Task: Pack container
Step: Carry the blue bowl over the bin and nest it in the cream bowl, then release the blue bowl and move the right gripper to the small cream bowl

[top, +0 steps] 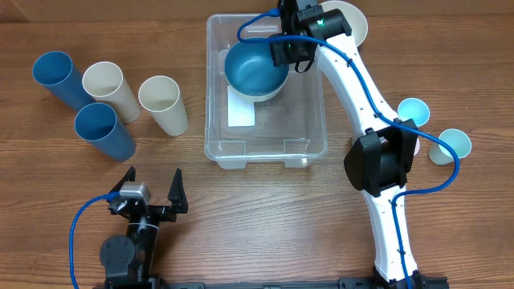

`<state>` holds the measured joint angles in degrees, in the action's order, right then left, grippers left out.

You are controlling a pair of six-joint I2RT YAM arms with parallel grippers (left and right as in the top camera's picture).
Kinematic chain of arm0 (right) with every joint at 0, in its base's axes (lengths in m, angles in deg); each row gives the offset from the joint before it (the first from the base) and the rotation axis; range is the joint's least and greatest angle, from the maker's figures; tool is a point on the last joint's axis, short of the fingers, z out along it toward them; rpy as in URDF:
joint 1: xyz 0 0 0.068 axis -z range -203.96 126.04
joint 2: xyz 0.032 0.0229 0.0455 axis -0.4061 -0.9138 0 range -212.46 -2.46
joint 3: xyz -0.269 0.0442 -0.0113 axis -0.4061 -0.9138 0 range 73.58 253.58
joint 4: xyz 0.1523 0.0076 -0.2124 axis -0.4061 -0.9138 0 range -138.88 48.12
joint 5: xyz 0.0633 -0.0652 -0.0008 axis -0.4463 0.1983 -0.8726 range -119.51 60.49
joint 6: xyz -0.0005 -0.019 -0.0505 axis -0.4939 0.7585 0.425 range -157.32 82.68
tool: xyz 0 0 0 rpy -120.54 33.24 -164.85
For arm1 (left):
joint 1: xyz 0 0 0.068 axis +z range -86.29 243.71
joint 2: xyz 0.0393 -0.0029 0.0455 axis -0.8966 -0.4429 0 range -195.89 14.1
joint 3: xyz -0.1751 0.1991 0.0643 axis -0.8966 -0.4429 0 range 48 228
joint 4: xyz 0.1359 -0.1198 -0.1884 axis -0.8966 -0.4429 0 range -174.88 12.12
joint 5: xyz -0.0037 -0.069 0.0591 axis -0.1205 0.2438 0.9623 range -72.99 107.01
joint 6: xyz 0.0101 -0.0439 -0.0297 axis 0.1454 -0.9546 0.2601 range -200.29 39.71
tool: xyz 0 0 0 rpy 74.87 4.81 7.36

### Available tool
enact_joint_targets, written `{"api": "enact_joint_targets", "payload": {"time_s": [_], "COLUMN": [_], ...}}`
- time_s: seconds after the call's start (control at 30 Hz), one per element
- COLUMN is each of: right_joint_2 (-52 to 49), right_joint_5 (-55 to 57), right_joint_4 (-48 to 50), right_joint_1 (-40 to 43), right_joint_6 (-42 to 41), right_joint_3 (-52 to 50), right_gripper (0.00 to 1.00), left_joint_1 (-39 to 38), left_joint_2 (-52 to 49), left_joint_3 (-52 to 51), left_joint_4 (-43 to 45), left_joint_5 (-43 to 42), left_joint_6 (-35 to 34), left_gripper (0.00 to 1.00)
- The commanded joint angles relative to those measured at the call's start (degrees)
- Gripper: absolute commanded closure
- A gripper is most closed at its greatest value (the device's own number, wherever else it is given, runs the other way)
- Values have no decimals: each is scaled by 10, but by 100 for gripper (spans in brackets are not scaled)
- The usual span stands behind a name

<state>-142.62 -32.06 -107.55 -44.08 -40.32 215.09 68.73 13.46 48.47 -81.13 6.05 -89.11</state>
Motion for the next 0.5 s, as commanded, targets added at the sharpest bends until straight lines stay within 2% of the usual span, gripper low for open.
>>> {"api": "enact_joint_targets", "payload": {"time_s": [0.0, 0.3, 0.4, 0.47], "right_joint_2": [9, 51, 42, 34], "right_joint_5": [-1, 2, 4, 5], "right_joint_4": [-19, -71, -59, -11], "right_joint_1": [5, 49, 102, 152], "right_joint_6": [-2, -27, -98, -173], "right_joint_3": [33, 160, 158, 118], "right_gripper": [48, 44, 43, 43], "left_joint_1": [6, 6, 6, 6], "left_joint_2": [4, 4, 4, 4], "left_joint_3": [-2, -2, -2, -2], "left_joint_4": [0, 0, 0, 0], "left_joint_5": [-7, -7, -7, -7], "left_joint_6": [-4, -4, -4, -4], "left_gripper": [0, 0, 0, 0]}}
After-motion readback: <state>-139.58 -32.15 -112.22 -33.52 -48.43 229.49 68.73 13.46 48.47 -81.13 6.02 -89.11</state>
